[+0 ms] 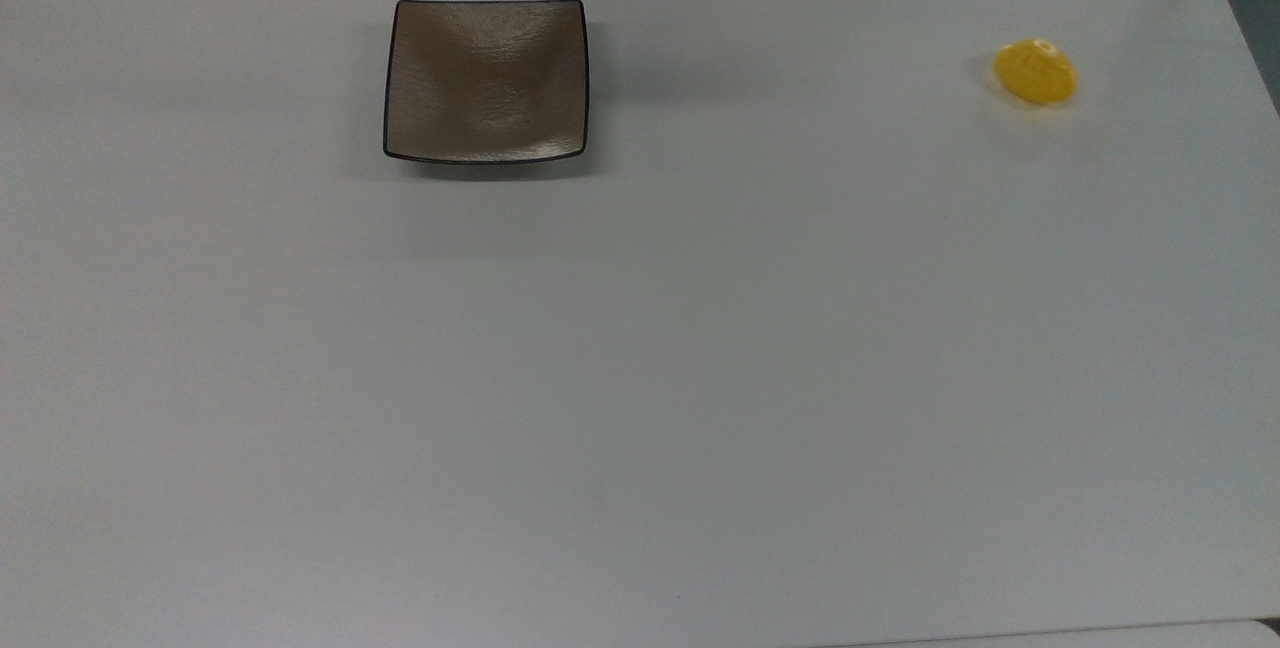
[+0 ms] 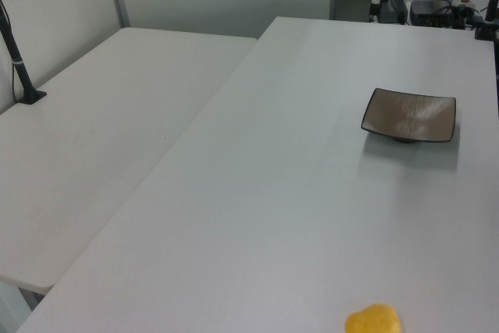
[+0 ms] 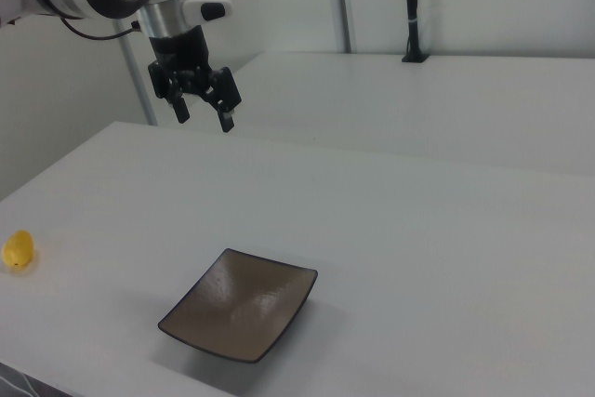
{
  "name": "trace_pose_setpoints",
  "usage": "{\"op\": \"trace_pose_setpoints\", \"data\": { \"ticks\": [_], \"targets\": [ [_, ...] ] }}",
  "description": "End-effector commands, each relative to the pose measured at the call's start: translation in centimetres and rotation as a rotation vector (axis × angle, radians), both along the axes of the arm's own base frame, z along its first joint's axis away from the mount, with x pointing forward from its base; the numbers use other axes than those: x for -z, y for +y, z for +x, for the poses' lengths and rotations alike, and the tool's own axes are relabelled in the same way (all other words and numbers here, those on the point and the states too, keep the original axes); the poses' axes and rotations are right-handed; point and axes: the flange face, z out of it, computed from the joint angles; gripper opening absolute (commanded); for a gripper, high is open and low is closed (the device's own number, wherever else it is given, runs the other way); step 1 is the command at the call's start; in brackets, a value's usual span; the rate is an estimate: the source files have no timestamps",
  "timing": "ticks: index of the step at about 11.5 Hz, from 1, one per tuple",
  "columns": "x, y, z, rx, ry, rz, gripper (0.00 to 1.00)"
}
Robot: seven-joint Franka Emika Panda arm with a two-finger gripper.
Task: Put potatoes on a ceramic plate
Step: 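Move the gripper over to the yellow potato and lower it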
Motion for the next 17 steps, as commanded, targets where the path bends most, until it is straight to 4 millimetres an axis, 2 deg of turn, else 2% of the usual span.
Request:
{"op": "trace_pose_setpoints", "data": {
  "ticks": [1, 5, 6, 8, 10, 13, 14, 17],
  "targets": [
    [0.4, 0.2, -0.4, 0.032, -0.015, 0.018, 1.00],
    [0.4, 0.5, -0.5, 0.028, -0.009, 0.019, 1.00],
    [0.2, 1.7, -0.7, 0.003, -0.010, 0.019, 1.00],
    [-0.3, 6.0, -1.6, -0.084, -0.016, 0.013, 1.00],
    [-0.7, 11.5, -3.5, -0.183, -0.004, 0.020, 1.00],
    [-0.1, 22.4, -8.8, -0.399, 0.057, 0.003, 1.00],
    [0.6, 25.4, -10.6, -0.457, 0.073, 0.002, 1.00],
    [3.2, 32.3, -15.5, -0.599, 0.121, 0.015, 1.00]
  ]
}}
